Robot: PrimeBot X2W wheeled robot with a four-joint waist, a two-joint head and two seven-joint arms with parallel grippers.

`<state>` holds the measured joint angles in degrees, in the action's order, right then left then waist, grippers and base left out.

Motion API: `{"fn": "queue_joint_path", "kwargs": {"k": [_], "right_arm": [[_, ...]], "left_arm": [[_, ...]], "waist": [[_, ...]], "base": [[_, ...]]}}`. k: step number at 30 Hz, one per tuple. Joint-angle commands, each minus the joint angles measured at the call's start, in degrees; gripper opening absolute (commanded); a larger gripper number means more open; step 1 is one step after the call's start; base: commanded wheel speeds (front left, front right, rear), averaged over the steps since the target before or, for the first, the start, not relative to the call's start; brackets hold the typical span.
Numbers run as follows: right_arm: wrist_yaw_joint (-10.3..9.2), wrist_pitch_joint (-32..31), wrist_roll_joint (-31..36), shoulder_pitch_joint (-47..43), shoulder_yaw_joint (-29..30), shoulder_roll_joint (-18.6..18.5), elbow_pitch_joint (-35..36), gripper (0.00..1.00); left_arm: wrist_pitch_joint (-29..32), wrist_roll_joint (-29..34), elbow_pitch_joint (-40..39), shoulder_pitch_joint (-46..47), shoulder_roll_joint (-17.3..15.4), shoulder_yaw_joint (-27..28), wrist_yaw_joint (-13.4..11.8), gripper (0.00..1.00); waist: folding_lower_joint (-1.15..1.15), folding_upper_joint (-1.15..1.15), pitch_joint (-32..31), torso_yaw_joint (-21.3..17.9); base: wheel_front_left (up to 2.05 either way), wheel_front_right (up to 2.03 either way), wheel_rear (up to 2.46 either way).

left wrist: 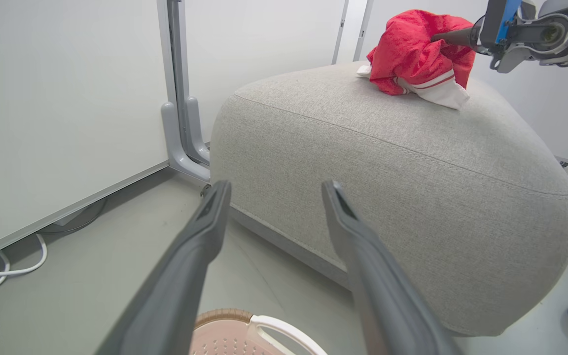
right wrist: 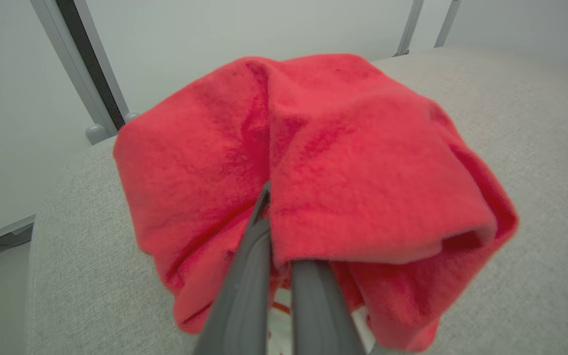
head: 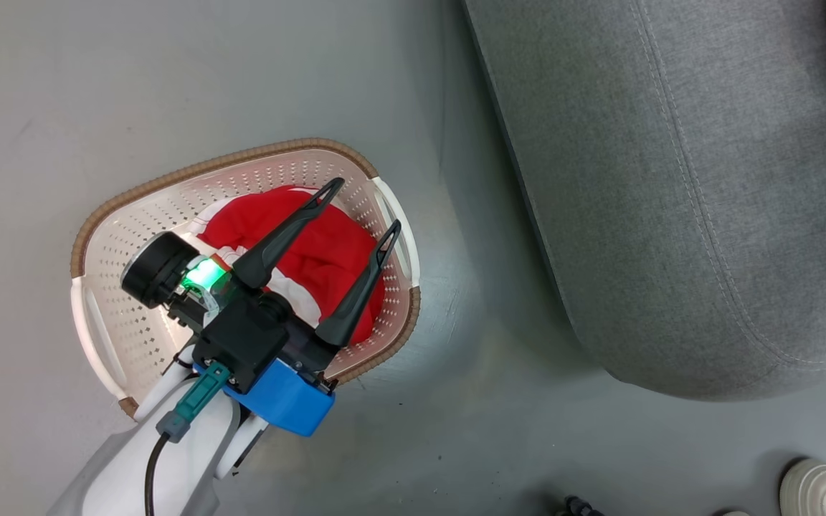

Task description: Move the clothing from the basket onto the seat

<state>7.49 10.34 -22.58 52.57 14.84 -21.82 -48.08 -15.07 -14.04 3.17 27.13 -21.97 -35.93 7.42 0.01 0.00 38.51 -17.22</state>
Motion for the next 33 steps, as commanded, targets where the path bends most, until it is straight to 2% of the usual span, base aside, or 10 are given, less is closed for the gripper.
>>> {"fn": "queue_joint_path", "kwargs": {"k": [1,6,7,9,10,23,33], "right_arm": [[0.01,0.6,0.6,0.5,0.1,0.1,-0.9,0.00],[0.02,1.7,0.9,2.1,-0.5,-0.2,-3.9,0.00],[0.01,1.8,0.8,2.4,-0.7,-0.3,-4.3,0.04],[0.01,2.0,0.5,2.9,-1.2,-0.5,-4.9,0.50],[0.01,2.1,0.3,3.0,-1.4,-0.5,-5.1,1.00],[0.01,2.7,-2.3,2.9,-5.1,-1.8,-7.1,1.00],[0.01,3.8,-1.2,-3.8,-8.4,-2.4,-5.2,1.00]], "left_arm": [[-0.2,0.2,0.0,0.8,0.0,0.0,0.1,1.00],[-0.2,-0.2,0.4,1.4,0.0,0.2,0.1,1.00],[-0.2,-0.3,0.4,1.4,0.1,0.3,0.1,1.00],[-0.2,-0.3,0.5,1.2,0.2,0.5,0.1,1.00],[-0.2,-0.2,0.6,1.1,0.2,0.6,0.1,1.00],[-0.2,-0.6,1.1,1.3,1.2,0.7,0.1,1.00],[-0.2,-2.5,3.2,-1.4,5.9,3.3,0.1,1.00]], "waist": [[-0.01,0.00,0.0,0.1],[-0.01,0.00,-0.3,0.1],[-0.01,0.00,-0.4,0.1],[-0.01,0.00,-0.6,0.0],[-0.01,0.00,-0.7,0.0],[-0.01,0.00,-2.0,0.3],[-0.01,0.00,-10.0,3.7]], "base": [[0.00,0.00,0.00],[0.00,0.00,0.00],[0.00,0.00,0.00],[0.00,0.00,0.00],[0.00,0.00,0.00],[0.00,0.00,0.00],[0.00,0.00,0.00]]}}
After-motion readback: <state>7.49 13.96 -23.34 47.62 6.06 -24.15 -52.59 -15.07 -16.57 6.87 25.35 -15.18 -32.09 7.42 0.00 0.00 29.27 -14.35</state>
